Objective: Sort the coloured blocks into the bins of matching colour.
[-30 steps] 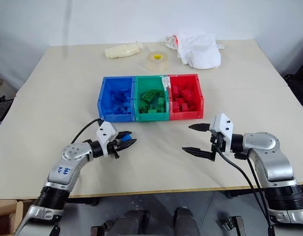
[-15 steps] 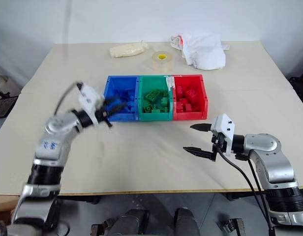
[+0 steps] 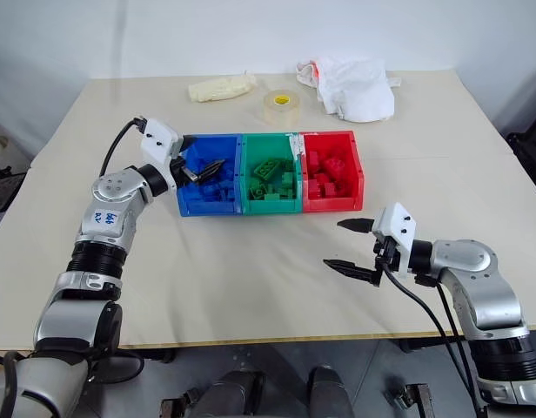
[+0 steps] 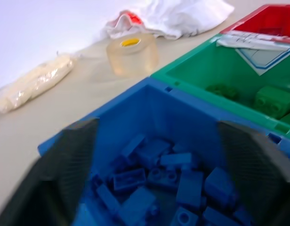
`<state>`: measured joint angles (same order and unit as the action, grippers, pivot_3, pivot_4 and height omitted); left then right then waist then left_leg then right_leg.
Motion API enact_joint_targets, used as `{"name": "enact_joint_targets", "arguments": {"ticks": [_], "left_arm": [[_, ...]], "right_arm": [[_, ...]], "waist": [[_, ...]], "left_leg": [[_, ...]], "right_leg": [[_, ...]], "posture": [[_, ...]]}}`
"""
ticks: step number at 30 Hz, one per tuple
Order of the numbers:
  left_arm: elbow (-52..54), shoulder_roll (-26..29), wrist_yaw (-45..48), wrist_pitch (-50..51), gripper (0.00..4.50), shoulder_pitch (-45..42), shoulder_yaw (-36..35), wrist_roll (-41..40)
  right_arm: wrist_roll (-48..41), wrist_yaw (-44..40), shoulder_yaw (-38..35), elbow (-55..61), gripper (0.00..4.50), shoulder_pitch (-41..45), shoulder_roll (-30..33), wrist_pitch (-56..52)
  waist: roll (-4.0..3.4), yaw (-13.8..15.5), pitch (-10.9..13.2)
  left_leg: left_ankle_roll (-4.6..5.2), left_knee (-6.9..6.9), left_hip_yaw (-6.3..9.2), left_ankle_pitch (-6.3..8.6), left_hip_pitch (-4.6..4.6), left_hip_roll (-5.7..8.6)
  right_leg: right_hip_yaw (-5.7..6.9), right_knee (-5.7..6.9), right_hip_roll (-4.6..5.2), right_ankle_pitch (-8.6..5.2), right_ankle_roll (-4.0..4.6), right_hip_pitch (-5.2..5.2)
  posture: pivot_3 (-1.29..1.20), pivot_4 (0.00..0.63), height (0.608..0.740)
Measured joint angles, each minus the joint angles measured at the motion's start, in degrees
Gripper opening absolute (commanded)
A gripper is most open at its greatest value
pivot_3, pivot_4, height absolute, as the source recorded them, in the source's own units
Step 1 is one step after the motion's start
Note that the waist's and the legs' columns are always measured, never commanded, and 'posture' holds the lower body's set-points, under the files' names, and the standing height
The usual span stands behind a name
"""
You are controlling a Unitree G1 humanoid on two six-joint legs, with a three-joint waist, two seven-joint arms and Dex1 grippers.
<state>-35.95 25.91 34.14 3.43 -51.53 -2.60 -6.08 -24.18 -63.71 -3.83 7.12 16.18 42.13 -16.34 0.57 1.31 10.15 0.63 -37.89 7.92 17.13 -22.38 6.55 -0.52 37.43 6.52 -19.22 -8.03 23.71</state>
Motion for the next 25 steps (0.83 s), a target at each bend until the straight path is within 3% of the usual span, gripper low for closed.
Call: {"name": "enact_joint_targets", "arguments": {"ticks": [6,9,14,19,25], "left_arm": [[7.3,1.7,7.5,0.6,4.46,3.6,-0.8,-3.5],[20.1,7.0,13.0,5.4,4.46,13.6,-3.5,-9.0],[31.6,16.0,25.0,11.4,4.46,29.3,-9.7,-18.8],[33.9,21.3,30.3,11.1,4.46,38.3,-14.8,-21.3],[33.8,20.9,28.4,10.2,4.46,41.2,-17.0,-21.4]], "right_arm": [[-0.2,-0.4,-0.1,-0.2,4.50,0.4,0.2,0.0],[-0.1,-3.8,-0.2,-2.9,4.50,2.2,2.5,1.3],[1.1,-10.1,-0.7,-10.2,4.50,5.5,6.8,4.4],[3.5,-14.9,1.2,-19.1,4.50,10.7,7.8,8.4],[5.8,-15.8,1.4,-27.3,4.50,16.3,7.8,11.4]], "waist": [[0.00,-0.4,0.0],[-0.03,-1.7,0.0],[-0.05,-1.8,0.0],[-0.09,-1.2,0.0],[-0.10,-1.2,0.0]], "left_leg": [[0.00,0.01,0.00,0.00,0.00,-0.04],[0.00,0.19,-0.09,0.00,0.08,-0.07],[-0.02,0.24,-0.05,0.02,0.11,-0.17],[-0.02,0.21,-0.04,0.02,0.14,-0.15],[-0.02,0.31,-0.02,0.02,0.14,-0.18]], "right_leg": [[-0.02,0.05,0.03,0.00,0.00,0.01],[-0.15,0.08,0.06,0.00,0.00,0.01],[-0.11,-0.20,0.03,-0.02,0.06,-0.01],[-0.09,-0.41,0.04,0.01,0.11,-0.16],[-0.04,-0.43,0.04,0.01,0.11,-0.12]], "posture": [[0.00,0.150,0.740],[0.00,0.150,0.740],[0.00,0.150,0.740],[0.00,0.150,0.740],[0.00,0.150,0.740]]}}
